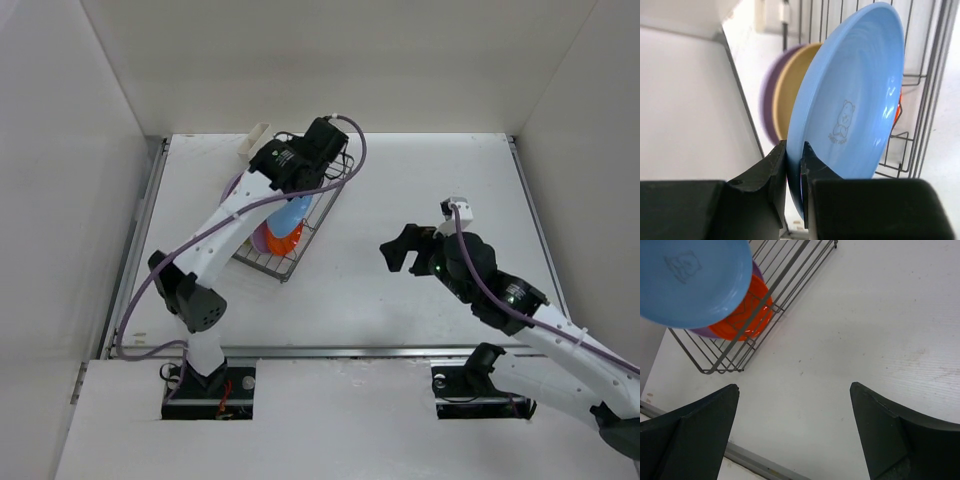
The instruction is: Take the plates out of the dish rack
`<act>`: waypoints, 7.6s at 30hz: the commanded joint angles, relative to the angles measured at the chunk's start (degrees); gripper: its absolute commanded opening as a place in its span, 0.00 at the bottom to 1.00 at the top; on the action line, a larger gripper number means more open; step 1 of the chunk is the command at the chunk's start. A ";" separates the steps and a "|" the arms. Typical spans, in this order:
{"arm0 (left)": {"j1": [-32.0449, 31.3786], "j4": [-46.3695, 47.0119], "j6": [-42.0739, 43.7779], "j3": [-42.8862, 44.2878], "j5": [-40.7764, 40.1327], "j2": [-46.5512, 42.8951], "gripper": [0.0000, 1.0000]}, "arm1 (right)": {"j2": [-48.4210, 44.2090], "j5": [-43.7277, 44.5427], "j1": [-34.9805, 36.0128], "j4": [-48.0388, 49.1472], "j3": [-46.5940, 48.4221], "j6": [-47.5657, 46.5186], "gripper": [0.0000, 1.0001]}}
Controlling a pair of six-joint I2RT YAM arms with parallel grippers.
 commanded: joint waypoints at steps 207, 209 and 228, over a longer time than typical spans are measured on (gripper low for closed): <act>10.19 5.52 -3.67 -14.00 1.47 -1.98 0.40 | -10.39 -3.49 -12.03 -2.81 -10.20 21.67 0.87; 9.13 6.58 -2.45 -14.71 -0.11 -2.77 0.45 | -10.39 -3.49 -12.03 -2.81 -10.20 21.67 0.87; 11.15 6.59 -2.00 -13.92 1.99 1.08 0.36 | -13.29 -1.90 -12.03 -5.97 -10.20 21.67 0.87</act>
